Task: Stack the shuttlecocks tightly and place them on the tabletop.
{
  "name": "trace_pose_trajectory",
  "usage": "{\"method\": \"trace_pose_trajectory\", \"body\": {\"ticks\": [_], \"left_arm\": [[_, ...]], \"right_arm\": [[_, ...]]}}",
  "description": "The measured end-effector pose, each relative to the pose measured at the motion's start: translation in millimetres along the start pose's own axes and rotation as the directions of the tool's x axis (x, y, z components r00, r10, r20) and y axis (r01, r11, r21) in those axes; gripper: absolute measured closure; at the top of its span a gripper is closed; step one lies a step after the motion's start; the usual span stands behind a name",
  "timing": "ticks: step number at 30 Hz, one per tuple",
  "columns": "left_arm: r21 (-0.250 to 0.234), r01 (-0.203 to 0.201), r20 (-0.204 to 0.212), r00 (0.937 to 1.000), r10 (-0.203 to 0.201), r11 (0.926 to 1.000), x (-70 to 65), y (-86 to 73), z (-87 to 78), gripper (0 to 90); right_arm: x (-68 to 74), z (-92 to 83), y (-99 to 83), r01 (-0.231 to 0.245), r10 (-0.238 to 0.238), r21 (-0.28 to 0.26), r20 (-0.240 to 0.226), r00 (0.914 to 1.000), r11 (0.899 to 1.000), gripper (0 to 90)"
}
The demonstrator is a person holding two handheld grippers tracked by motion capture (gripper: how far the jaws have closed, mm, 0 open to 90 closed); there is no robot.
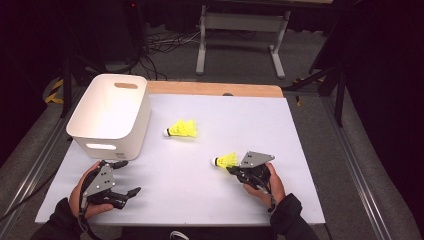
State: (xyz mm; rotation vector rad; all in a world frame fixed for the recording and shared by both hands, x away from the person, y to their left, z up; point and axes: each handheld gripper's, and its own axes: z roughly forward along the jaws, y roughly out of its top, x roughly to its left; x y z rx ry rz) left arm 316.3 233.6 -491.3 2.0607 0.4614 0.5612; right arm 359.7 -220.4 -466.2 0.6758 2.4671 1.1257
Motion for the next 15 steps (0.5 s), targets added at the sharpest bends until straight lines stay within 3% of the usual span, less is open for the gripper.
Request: {"method": "trace_pose_trajectory", "body": {"ticks": [15], "left_arm": [[-0.004,-0.004,-0.004,1.0000,0.004,1.0000,0.3,0.3,-1.0,8.8]], "right_arm": [[-5.6,-7.5,-0.6,-0.008,0.009,-0.037,0.031,0.9995,0.999,89.5]]}}
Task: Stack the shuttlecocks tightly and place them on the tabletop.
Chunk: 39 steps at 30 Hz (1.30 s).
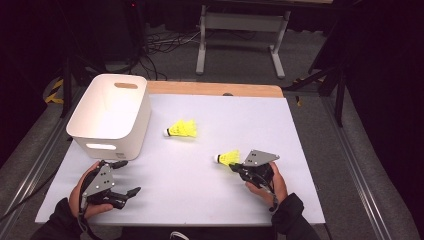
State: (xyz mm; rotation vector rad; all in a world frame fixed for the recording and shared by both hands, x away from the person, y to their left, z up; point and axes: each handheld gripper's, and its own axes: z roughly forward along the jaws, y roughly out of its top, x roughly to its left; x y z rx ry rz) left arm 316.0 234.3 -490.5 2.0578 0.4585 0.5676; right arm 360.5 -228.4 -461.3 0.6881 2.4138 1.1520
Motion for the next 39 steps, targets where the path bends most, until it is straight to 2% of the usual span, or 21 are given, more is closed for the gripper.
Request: {"method": "trace_pose_trajectory", "body": {"ticks": [16,23,26,31,35,39], "left_arm": [[-0.008,0.008,-0.003,1.0000,-0.008,0.9999,0.4,-0.1,-0.5,8.7],[-0.005,0.009,-0.004,1.0000,-0.009,1.0000,1.1,-0.2,0.3,8.7],[-0.006,0.014,-0.005,0.9999,-0.014,0.9999,1.3,-0.2,0.3,8.7],[-0.007,0.016,-0.006,0.9999,-0.016,0.9998,1.3,0.0,0.2,8.7],[-0.009,0.015,-0.004,0.9999,-0.015,0.9998,1.8,-0.2,0.1,8.7],[-0.012,0.021,-0.001,0.9998,-0.021,0.9997,2.2,-0.6,0.1,8.7]], "right_arm": [[-11.1,-8.5,2.1,-0.026,0.028,-0.048,0.037,0.9989,0.998,89.7],[-17.2,-9.8,6.3,-0.037,0.040,-0.077,0.039,0.9984,0.996,89.8],[-24.8,-10.0,10.2,-0.059,0.063,-0.103,0.035,0.9974,0.993,89.8],[-36.2,-4.5,13.7,-0.073,0.078,-0.103,0.038,0.9963,0.992,89.8],[-48.5,2.1,24.1,-0.080,0.085,-0.113,0.043,0.9954,0.990,89.8],[-56.9,13.6,34.8,-0.082,0.086,-0.101,0.037,0.9956,0.992,89.8]]}}
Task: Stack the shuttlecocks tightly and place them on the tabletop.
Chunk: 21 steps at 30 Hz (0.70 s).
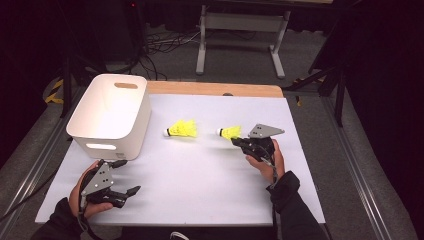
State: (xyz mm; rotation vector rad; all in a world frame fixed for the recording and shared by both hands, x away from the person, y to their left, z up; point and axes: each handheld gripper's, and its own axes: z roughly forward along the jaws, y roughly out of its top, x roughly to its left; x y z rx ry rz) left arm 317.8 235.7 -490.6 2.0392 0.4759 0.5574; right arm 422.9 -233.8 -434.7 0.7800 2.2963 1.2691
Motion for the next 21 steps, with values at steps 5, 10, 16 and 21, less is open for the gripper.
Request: {"method": "trace_pose_trajectory", "body": {"ticks": [5,10,16,21], "left_arm": [[-0.002,0.002,0.001,1.0000,-0.002,1.0000,0.0,-0.1,-0.1,8.7],[-0.002,0.001,0.002,1.0000,-0.001,1.0000,-0.2,-0.1,-0.2,8.7],[-0.003,-0.001,0.005,1.0000,0.001,1.0000,0.2,-0.3,-0.7,8.7],[-0.006,0.002,0.010,0.9999,-0.002,1.0000,0.4,-0.6,-0.7,8.7]], "right_arm": [[-2.8,19.6,11.3,0.004,-0.004,0.024,-0.014,0.9999,1.000,89.7],[1.0,38.0,19.0,0.018,-0.016,0.048,-0.043,0.9989,0.999,89.7],[0.6,63.6,25.0,-0.010,0.015,0.064,-0.079,0.9968,0.998,89.7],[2.1,79.7,27.1,-0.016,0.024,0.078,-0.101,0.9946,0.997,89.7]]}}
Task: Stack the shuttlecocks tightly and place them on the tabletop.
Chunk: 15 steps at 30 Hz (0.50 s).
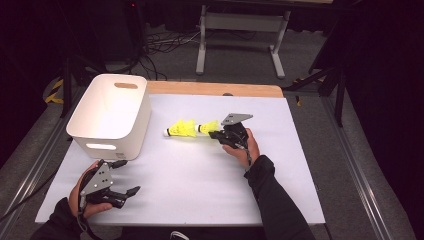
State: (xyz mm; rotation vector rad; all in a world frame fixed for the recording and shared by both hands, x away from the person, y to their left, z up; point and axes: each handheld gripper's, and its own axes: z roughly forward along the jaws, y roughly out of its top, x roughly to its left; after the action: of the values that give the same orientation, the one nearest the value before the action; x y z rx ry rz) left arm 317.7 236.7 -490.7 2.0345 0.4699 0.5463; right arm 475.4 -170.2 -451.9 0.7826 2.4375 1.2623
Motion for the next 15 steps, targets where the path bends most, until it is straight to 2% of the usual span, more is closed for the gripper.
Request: {"method": "trace_pose_trajectory", "body": {"ticks": [7,15], "left_arm": [[0.004,-0.004,0.005,1.0000,0.004,1.0000,-0.1,-0.1,0.0,8.7],[0.001,-0.004,0.010,0.9999,0.004,1.0000,-0.7,-0.2,0.0,8.7]], "right_arm": [[9.3,17.4,7.5,0.026,-0.026,0.006,-0.050,0.9984,1.000,89.7],[21.1,21.4,10.7,0.052,-0.051,0.005,-0.102,0.9935,0.999,89.7]]}}
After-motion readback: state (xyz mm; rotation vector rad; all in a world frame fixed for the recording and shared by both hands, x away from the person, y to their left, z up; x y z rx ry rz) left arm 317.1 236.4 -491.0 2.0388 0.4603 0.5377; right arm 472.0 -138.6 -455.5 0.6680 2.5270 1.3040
